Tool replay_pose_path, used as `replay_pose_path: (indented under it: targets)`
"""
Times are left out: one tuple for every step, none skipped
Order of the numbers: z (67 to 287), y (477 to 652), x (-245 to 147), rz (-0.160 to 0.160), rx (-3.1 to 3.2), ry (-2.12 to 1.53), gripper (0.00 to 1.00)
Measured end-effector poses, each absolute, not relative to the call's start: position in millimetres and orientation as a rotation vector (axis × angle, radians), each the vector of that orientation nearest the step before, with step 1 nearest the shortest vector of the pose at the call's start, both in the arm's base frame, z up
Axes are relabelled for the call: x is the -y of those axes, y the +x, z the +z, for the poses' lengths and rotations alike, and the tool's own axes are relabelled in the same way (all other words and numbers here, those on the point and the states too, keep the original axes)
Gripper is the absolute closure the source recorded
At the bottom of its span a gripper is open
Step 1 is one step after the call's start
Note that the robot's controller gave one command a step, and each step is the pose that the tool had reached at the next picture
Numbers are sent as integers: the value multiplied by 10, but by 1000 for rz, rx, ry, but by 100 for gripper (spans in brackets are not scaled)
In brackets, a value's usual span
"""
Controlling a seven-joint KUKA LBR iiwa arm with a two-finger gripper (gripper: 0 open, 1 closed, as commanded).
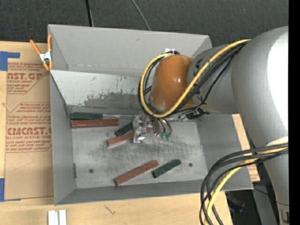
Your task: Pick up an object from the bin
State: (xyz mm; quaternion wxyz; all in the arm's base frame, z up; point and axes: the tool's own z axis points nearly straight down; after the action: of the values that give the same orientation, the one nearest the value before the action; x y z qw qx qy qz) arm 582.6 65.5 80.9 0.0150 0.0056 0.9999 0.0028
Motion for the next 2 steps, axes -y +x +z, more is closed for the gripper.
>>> replay_pose_path:
  targets:
    - [809,5825,-655,9,-3112,17,100]
    - [1201,5774,-630,1,-3145,20,100]
